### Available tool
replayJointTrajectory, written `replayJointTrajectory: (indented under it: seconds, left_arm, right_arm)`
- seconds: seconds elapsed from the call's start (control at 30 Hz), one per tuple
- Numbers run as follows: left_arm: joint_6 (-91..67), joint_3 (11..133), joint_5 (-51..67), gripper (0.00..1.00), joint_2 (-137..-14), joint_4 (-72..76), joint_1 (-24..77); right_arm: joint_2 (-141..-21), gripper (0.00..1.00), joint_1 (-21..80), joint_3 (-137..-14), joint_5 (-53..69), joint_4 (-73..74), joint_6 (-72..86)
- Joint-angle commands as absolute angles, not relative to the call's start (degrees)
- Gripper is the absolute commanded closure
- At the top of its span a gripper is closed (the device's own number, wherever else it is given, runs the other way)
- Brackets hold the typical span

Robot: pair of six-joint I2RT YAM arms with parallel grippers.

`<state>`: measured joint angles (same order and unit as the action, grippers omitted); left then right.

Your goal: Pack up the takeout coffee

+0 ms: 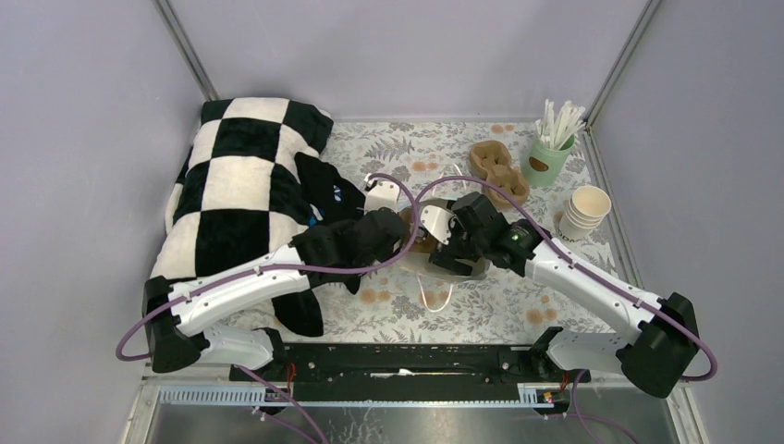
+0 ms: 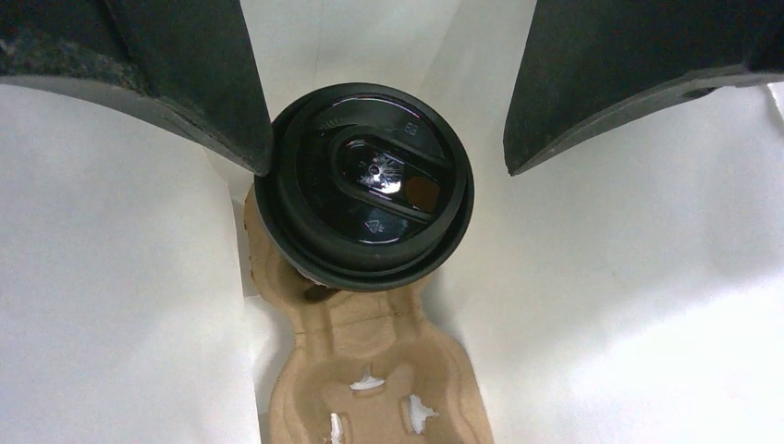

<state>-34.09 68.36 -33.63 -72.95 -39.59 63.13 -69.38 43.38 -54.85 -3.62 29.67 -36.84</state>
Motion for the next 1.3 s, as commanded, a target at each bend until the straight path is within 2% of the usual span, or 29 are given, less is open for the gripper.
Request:
replayJointTrajectory:
  seconds: [0.0, 0.3, 0.47, 0.77, 0.97, 1.27]
  left_arm:
    - [-34.2, 72.9, -31.8, 1.0, -73.7, -40.8, 62.6]
    - [-37.5, 84.6, -30.3, 1.0, -79.4, -51.8, 62.3]
    - [-38.5, 89.7, -27.3, 1.0, -81.4, -54.8, 62.2]
    - [-39.8, 88.3, -24.7, 1.0, -80.7, -54.8, 61.5]
    - [-40.9, 87.2, -23.7, 1.0, -80.2, -54.8, 61.3]
    - [-40.8, 87.0, -22.7, 1.0, -79.9, -54.8, 61.2]
  right_arm:
    - [-67.9, 0.0, 44.0, -59.0, -2.8, 35.2, -33.7]
    - [-68.7, 0.0, 44.8, -64.2, 1.8, 42.6, -30.3]
    - [-69.5, 0.0, 46.0, -63.1, 1.2, 42.5, -28.6]
    - [-66.8, 0.0, 47.0, -63.2, 1.7, 42.0, -31.5]
    - [-70.0, 0.0, 47.0, -69.8, 1.9, 49.8, -29.8]
    - [-72.4, 0.01, 47.0, -78.6, 0.3, 52.1, -27.8]
